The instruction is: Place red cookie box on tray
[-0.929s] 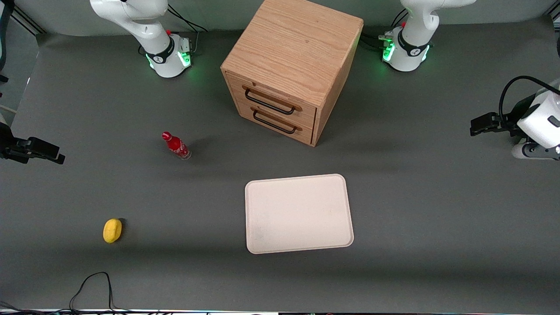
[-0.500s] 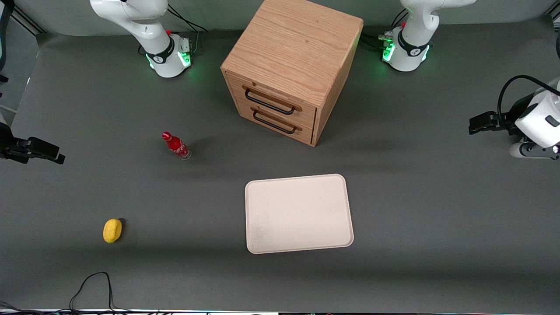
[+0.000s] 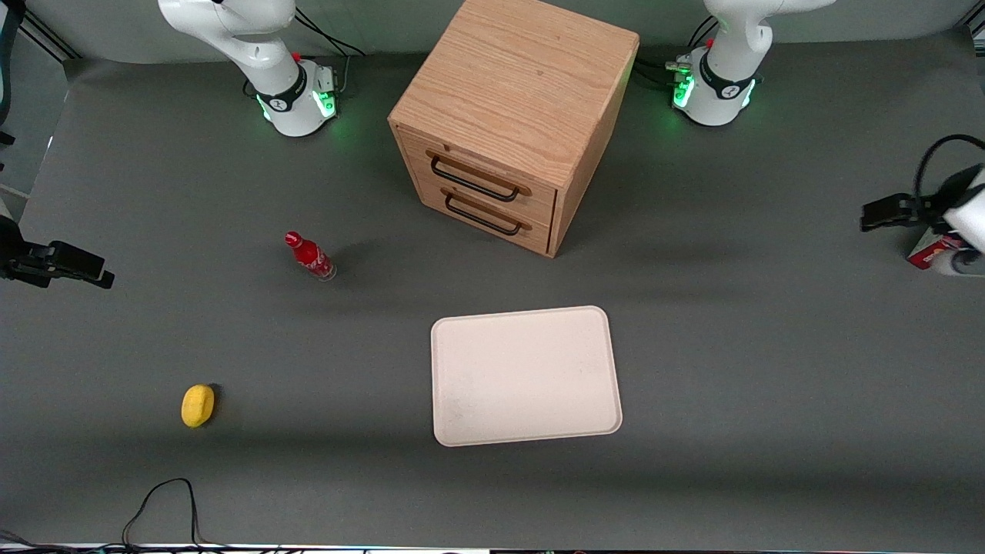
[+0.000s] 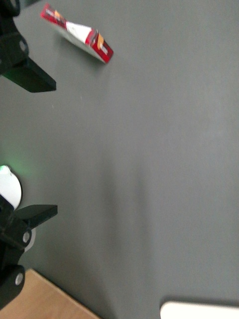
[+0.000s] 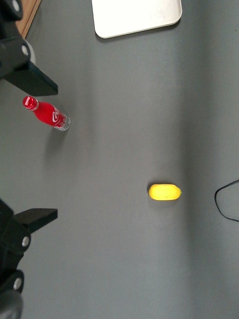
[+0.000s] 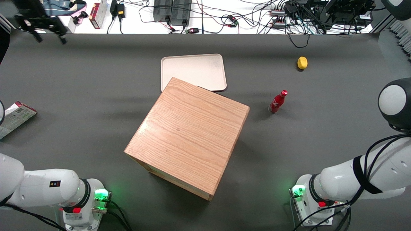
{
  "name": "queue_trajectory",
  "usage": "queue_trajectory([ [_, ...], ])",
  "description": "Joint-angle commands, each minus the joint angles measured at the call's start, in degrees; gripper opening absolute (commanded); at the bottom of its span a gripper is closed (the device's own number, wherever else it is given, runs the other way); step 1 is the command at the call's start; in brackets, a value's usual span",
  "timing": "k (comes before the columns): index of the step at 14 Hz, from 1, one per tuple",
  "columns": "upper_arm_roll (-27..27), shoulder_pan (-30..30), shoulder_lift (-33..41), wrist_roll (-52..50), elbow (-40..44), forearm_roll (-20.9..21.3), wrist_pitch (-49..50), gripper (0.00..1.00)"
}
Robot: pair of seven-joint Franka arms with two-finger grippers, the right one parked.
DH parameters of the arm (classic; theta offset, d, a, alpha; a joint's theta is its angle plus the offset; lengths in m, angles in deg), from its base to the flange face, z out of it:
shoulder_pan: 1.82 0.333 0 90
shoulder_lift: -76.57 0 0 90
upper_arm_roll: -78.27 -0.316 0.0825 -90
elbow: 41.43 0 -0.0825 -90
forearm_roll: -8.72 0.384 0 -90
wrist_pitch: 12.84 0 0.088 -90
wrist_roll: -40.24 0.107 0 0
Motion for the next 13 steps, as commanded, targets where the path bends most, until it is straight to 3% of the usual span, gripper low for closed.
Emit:
queue_trajectory([
  [1,0.2,7.0,2.3,8.2,-2.3,1.1,-0.9,1.00],
  [10,0.2,34.2,-1.0,36.4,-2.5,1.0,-10.2,1.00],
  [13,0.2,42.6,-1.1,45.8,-6.4,0.4,-15.3,1.00],
])
